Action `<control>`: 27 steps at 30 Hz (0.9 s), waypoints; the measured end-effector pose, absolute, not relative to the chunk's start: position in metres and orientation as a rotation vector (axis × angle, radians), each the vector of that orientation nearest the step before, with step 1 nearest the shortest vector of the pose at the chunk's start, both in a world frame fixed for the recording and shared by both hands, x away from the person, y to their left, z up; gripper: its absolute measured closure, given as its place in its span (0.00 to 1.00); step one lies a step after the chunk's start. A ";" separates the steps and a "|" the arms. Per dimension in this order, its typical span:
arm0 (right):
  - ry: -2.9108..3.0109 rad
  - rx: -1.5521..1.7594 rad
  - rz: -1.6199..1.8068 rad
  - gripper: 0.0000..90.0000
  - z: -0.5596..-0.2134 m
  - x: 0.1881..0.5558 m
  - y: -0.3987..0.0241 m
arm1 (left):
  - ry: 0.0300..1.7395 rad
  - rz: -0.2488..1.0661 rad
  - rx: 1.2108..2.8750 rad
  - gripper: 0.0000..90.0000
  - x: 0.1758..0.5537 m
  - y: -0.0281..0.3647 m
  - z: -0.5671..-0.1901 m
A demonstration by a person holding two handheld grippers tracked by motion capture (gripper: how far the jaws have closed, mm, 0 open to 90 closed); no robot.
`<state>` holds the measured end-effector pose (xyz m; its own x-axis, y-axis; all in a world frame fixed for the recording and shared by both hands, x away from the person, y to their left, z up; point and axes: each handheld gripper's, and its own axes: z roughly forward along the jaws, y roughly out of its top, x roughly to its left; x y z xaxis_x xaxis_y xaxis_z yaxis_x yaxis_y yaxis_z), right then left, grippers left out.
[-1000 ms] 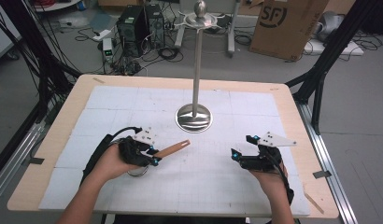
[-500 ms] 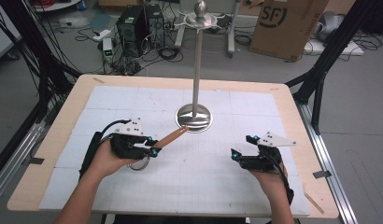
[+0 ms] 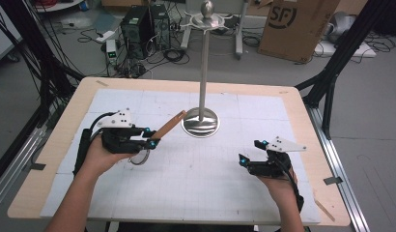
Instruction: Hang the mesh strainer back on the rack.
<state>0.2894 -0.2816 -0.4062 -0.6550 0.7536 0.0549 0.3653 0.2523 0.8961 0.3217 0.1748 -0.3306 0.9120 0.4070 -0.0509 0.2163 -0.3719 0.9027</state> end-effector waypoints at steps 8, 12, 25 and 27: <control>2.143 1.023 1.374 0.19 -0.406 0.289 -0.281 | 0.443 0.252 1.929 0.77 0.330 0.179 -0.307; 2.144 1.020 1.372 0.19 -0.406 0.290 -0.282 | 0.443 0.279 1.919 0.77 0.333 0.177 -0.294; 2.141 1.019 1.378 0.19 -0.406 0.290 -0.282 | 0.444 0.367 1.891 0.77 0.350 0.173 -0.246; 2.142 1.017 1.380 0.19 -0.406 0.290 -0.282 | 0.445 0.371 1.881 0.77 0.354 0.173 -0.239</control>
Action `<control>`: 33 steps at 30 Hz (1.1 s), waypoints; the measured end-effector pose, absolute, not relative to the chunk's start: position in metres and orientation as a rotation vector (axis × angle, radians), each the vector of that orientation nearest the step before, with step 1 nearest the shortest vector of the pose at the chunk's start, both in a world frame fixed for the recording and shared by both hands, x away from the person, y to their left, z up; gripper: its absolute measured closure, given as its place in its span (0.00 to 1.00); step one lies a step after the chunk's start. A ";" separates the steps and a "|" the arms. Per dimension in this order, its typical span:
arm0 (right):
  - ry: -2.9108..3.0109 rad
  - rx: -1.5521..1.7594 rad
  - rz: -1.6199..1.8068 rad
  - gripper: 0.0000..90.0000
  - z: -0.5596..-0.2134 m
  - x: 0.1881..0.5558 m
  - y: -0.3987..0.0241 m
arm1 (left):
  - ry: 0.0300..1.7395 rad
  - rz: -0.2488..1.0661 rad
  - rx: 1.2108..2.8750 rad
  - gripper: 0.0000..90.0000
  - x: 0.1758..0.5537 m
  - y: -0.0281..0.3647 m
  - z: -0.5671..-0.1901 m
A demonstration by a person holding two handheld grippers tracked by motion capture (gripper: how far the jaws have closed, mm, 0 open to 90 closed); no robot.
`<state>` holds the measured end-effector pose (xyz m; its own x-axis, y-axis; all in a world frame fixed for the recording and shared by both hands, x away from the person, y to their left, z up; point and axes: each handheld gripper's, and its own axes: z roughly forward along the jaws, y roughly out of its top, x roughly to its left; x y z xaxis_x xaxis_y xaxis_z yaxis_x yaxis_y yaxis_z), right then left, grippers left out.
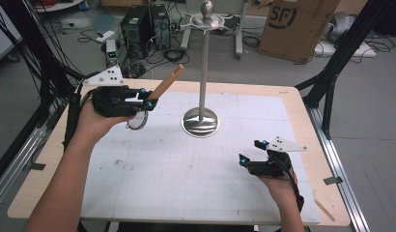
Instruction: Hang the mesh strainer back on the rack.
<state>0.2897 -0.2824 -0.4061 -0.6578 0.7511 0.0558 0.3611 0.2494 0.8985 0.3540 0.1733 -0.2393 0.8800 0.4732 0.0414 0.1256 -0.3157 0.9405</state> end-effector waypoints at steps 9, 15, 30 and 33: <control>2.142 1.027 1.385 0.19 -0.406 0.289 -0.283 | 0.459 0.387 1.854 0.77 0.372 0.174 -0.215; 2.142 1.022 1.383 0.19 -0.406 0.290 -0.284 | 0.464 0.405 1.849 0.77 0.382 0.170 -0.202; 2.139 1.028 1.387 0.19 -0.407 0.290 -0.284 | 0.500 0.416 1.813 0.77 0.404 0.170 -0.183; 2.138 1.033 1.388 0.19 -0.407 0.290 -0.285 | 0.512 0.422 1.810 0.77 0.408 0.168 -0.182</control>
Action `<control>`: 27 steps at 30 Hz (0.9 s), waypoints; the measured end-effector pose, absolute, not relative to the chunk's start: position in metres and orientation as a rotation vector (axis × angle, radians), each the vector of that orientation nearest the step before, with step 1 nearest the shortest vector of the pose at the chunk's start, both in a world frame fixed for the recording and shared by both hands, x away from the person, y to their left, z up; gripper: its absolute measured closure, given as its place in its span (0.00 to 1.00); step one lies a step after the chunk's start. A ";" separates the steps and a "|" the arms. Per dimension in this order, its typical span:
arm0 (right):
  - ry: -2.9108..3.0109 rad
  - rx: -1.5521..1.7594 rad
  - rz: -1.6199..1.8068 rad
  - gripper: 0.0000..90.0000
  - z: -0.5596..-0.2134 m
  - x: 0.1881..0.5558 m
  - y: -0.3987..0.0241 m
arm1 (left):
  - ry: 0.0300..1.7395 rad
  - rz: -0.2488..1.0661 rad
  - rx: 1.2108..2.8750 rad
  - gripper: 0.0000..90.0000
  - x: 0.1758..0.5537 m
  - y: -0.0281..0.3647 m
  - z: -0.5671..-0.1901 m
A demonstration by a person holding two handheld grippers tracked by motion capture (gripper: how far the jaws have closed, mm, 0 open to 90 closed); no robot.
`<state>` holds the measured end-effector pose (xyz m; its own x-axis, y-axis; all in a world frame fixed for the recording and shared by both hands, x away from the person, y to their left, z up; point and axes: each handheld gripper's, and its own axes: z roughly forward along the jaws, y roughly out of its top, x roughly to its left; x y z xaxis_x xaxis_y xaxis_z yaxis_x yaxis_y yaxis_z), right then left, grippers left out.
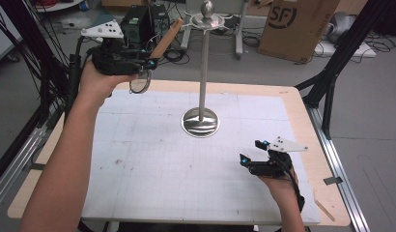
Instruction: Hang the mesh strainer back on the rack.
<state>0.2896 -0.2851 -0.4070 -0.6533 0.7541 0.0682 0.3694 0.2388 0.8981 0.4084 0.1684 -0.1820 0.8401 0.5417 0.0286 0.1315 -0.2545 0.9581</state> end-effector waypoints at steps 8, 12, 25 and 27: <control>2.132 1.036 1.391 0.19 -0.407 0.289 -0.287 | 0.523 0.406 1.804 0.77 0.416 0.165 -0.185; 2.130 1.040 1.391 0.19 -0.407 0.288 -0.288 | 0.523 0.399 1.815 0.77 0.418 0.162 -0.187; 2.132 1.033 1.388 0.19 -0.407 0.288 -0.288 | 0.486 0.380 1.845 0.77 0.412 0.148 -0.190; 2.134 1.032 1.388 0.19 -0.407 0.288 -0.287 | 0.476 0.378 1.857 0.77 0.411 0.143 -0.191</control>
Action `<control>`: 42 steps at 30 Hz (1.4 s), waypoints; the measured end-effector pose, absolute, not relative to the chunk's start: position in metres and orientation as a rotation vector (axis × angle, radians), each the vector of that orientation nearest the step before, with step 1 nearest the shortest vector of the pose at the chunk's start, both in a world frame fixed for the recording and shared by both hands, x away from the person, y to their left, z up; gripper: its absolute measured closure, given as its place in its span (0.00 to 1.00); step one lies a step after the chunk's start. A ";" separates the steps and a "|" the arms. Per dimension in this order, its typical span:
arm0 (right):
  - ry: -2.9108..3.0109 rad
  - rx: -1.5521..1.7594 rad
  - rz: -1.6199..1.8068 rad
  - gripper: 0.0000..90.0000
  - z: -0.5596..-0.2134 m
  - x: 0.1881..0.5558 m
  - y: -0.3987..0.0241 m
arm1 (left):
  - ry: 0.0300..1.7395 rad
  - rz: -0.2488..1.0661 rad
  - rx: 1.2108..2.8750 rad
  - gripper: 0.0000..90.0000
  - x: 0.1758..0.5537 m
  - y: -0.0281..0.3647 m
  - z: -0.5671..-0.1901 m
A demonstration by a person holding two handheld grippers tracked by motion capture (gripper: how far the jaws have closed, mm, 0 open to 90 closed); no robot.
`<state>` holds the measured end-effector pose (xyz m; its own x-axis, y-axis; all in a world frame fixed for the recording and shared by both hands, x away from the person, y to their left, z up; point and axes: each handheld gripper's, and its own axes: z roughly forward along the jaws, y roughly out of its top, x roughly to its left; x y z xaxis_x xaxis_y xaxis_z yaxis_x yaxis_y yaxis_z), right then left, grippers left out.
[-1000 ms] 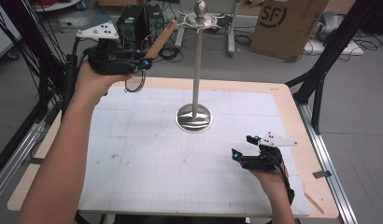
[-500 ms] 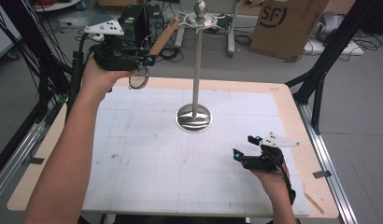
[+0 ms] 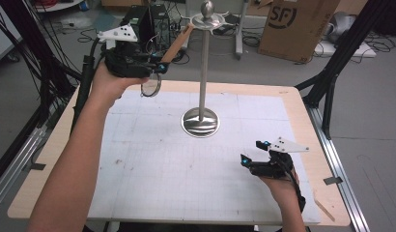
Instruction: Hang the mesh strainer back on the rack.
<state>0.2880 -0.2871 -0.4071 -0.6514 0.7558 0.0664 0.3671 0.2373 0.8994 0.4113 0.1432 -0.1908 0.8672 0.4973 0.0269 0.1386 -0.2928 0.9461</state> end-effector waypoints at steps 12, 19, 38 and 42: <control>2.137 1.027 1.389 0.19 -0.407 0.288 -0.287 | 0.498 0.409 1.907 0.77 0.414 0.118 -0.201; 2.138 1.029 1.388 0.19 -0.407 0.288 -0.286 | 0.518 0.427 1.920 0.77 0.416 0.108 -0.205; 2.140 1.032 1.388 0.19 -0.407 0.288 -0.286 | 0.560 0.463 1.933 0.68 0.420 0.098 -0.207; 2.141 1.028 1.386 0.19 -0.407 0.288 -0.286 | 0.578 0.456 1.936 0.62 0.420 0.102 -0.209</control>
